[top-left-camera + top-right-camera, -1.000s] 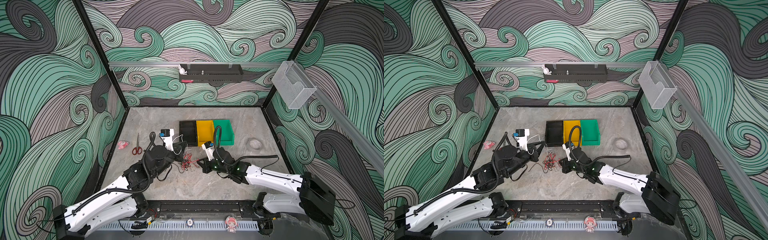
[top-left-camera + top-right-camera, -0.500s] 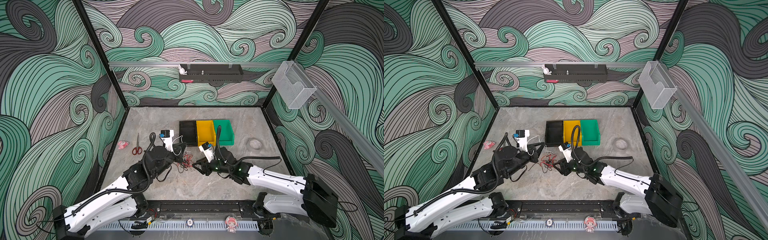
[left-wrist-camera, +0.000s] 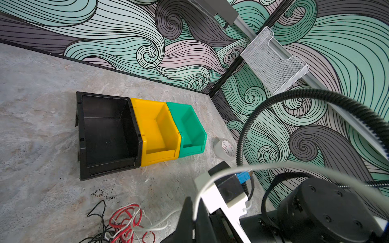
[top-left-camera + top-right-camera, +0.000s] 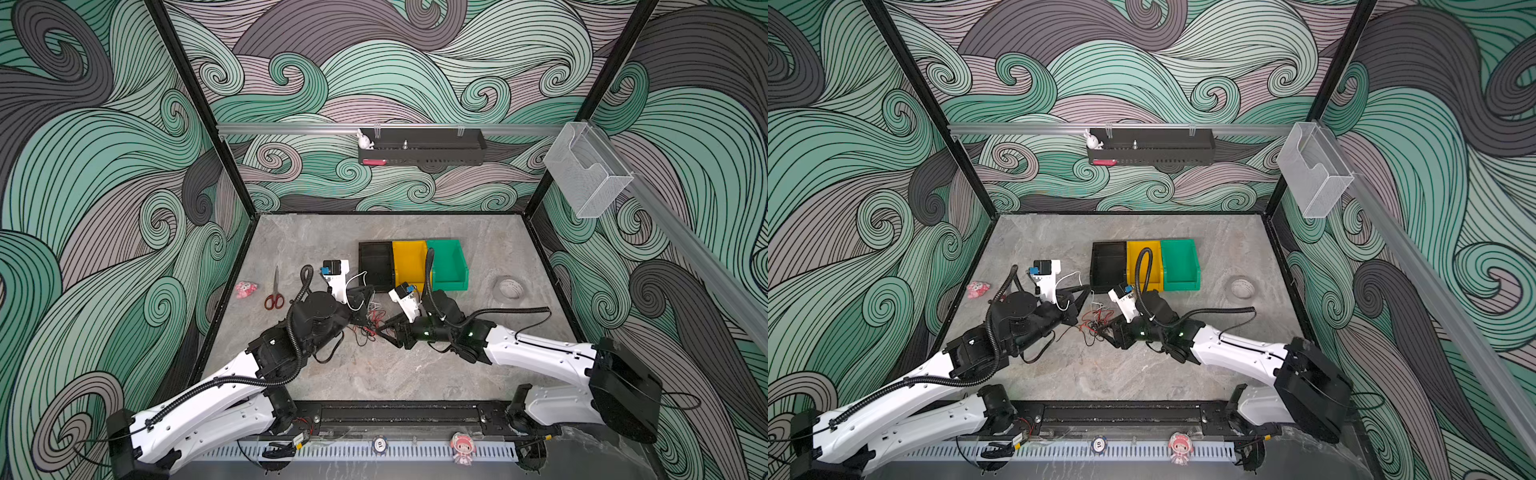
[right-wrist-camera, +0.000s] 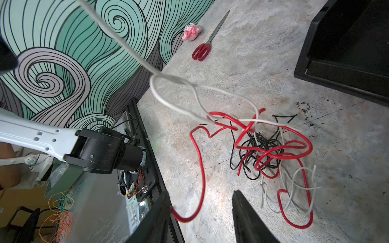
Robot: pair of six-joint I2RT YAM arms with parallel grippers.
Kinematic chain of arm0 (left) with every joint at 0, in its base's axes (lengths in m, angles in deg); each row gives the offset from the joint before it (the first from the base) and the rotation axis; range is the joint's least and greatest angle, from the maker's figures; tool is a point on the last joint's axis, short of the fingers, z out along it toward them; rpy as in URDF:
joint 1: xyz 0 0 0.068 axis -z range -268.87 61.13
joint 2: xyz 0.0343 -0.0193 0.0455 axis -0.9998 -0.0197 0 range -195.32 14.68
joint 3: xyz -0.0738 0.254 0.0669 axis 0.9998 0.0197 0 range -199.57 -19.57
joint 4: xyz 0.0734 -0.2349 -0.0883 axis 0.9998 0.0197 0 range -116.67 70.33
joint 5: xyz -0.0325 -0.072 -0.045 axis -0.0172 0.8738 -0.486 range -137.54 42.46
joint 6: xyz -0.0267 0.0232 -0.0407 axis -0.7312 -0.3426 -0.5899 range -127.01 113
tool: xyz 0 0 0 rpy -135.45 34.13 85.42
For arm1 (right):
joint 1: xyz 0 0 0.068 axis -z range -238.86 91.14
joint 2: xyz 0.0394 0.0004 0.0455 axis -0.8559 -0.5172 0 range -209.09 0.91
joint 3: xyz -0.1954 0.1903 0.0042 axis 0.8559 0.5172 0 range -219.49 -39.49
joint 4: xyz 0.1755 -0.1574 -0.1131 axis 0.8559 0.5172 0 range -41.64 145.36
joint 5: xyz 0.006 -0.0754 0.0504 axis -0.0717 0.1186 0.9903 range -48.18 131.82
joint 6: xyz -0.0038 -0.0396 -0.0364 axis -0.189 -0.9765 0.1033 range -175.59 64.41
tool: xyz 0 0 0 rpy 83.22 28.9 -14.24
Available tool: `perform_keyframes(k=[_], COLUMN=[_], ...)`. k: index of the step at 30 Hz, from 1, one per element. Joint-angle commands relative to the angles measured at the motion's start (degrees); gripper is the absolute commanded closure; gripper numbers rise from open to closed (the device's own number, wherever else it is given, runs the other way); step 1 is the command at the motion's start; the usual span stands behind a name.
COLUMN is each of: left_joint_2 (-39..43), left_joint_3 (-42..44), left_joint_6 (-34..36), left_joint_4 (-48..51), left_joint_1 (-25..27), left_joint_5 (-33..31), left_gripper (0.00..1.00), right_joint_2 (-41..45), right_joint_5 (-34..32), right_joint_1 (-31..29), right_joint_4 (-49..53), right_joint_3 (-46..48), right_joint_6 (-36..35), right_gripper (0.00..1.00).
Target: Untangle the cables
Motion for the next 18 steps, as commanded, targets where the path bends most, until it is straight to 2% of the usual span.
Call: perform_keyframes(k=[1,10,12,16,18], left_joint_2=[0.0,0.9,1.0,1.5,1.5], left_joint_3=[-0.4,-1.1,-1.1,-1.1,-1.1], left_joint_6=[-1.0,-2.2,-2.1,-1.7,-1.6], left_joint_4=[-0.8,-0.9,-0.7,-0.4,-0.3], left_joint_1=[-0.5,-0.4,-0.5,-0.4,-0.5], left_joint_5=[0.8,2.2,1.9,1.3,1.0], left_gripper=[1.00,1.00,1.00,1.00,1.00], right_joint_2=[-2.5,-10.9,-11.8,-11.9,-11.4], right_joint_5=[0.3,-0.4,-0.6,-0.8,-1.0], right_joint_1=[0.1,0.2,0.3,0.8,1.1], right_joint_4=[-1.2,-2.3,-2.4,-3.1,-3.5], right_joint_3=[-2.4,-6.6,-6.9,-6.0,-5.2], right_joint_6=[-0.5,0.2,0.2,0.9,1.3], right_gripper=[0.49,0.48,0.53,0.73,0.79])
